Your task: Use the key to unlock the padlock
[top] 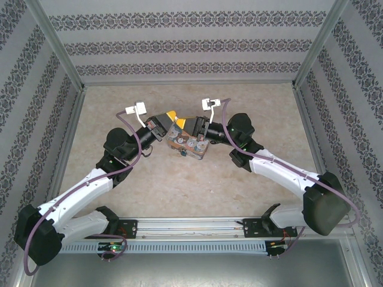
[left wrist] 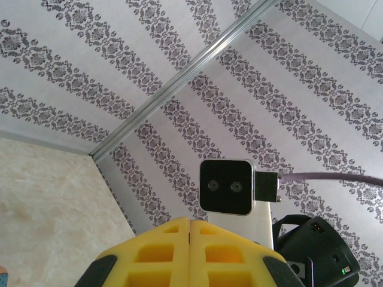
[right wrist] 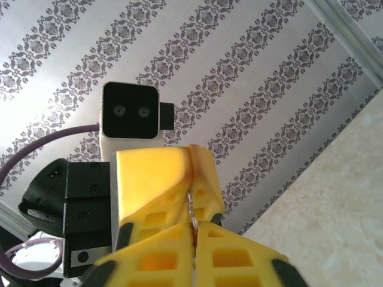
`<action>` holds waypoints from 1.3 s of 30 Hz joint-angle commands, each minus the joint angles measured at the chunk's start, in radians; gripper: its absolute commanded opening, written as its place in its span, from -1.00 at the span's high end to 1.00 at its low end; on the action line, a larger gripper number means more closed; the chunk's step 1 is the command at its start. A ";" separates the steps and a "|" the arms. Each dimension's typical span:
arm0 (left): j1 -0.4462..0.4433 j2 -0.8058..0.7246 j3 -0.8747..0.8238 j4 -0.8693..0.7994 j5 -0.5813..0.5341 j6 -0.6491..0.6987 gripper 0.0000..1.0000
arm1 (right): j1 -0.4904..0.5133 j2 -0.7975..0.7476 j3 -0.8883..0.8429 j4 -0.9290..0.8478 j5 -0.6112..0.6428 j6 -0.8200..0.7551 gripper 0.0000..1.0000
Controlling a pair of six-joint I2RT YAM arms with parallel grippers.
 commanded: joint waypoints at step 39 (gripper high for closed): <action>0.064 -0.033 0.394 -1.179 -0.138 -0.570 -0.58 | 0.326 -0.107 0.210 -0.828 0.857 -1.730 1.00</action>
